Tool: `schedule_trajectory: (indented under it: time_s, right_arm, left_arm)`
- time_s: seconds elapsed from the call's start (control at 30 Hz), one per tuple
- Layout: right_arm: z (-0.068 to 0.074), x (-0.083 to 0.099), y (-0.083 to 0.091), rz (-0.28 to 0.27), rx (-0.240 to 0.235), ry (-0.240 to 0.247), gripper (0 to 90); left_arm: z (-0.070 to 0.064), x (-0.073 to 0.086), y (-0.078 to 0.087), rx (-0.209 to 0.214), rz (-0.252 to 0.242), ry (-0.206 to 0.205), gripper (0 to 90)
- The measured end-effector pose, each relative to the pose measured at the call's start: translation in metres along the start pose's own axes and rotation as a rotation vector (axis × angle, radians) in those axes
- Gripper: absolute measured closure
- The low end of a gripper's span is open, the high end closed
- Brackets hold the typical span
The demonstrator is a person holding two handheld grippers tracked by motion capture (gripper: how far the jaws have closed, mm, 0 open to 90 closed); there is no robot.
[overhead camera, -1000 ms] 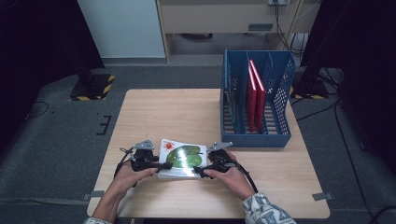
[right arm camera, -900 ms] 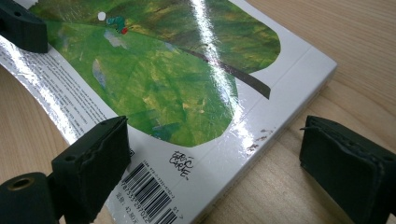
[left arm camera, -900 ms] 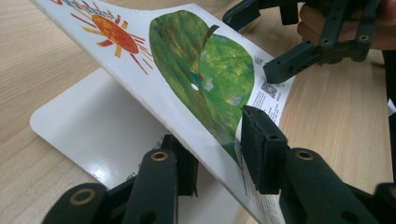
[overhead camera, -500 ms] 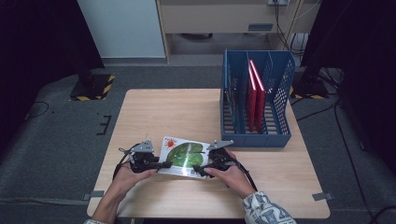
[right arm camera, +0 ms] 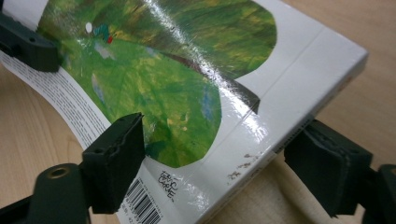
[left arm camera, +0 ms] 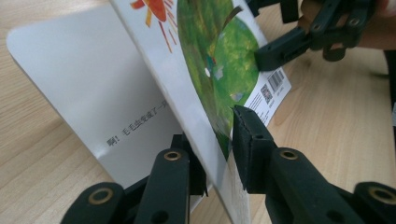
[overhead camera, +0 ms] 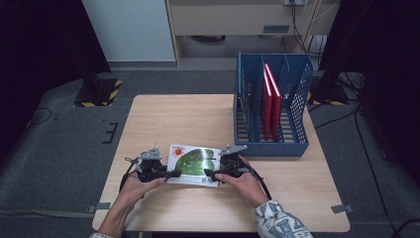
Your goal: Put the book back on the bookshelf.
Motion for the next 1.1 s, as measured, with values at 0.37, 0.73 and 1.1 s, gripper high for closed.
schedule_trajectory:
  time_s: [0.37, 0.73, 1.1]
  right_arm:
    - [0.0, -0.014, 0.006, -0.024, 0.048, 0.039, 27.9]
    - [0.002, -0.026, 0.018, -0.069, 0.074, 0.059, 31.9]
    - [0.004, -0.033, 0.025, -0.085, 0.096, 0.077, 32.1]
  left_arm:
    - [0.003, -0.001, -0.004, -0.033, 0.0, 0.01, 73.5]
    - [0.006, -0.006, -0.008, -0.103, -0.031, -0.001, 74.1]
    - [0.009, -0.011, -0.011, -0.183, -0.067, -0.036, 72.8]
Point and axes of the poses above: each handheld gripper's, and its own axes: y roughly backward along the jaws, x roughly out of its underside, z roughly to its left, the point moved 2 cm from there along -y, roughly forward along the jaws, and after that the axes turned 9 degrees about -x, right-handed, at the moved point
